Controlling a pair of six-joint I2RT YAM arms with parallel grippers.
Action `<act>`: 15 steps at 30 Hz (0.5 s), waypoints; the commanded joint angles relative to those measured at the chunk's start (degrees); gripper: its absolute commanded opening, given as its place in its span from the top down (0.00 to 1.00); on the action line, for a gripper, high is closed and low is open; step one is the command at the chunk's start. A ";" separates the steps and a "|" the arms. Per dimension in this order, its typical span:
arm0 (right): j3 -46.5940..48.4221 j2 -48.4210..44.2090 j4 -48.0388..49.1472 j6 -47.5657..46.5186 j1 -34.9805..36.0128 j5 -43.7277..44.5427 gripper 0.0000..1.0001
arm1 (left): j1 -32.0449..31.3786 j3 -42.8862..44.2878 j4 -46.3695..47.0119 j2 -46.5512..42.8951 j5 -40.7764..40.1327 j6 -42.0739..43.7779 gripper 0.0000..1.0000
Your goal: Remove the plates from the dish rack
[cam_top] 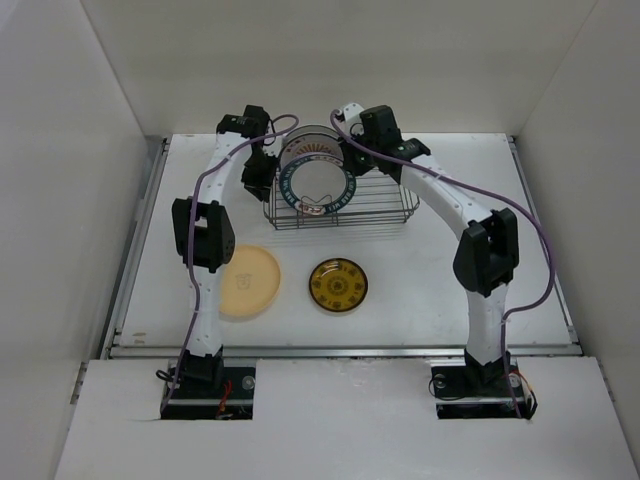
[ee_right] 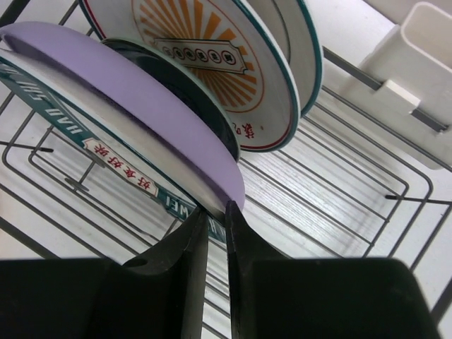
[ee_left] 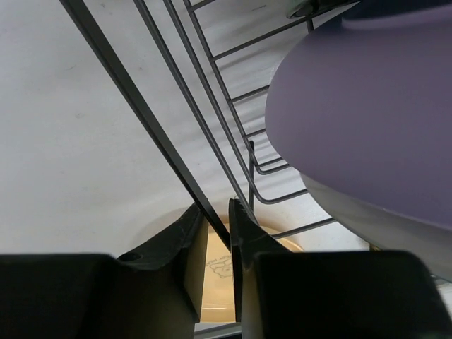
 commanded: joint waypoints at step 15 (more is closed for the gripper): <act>2.64 -8.72 3.35 6.18 -0.41 10.23 1.00 | -0.47 -0.99 2.08 -2.57 -1.35 0.06 1.00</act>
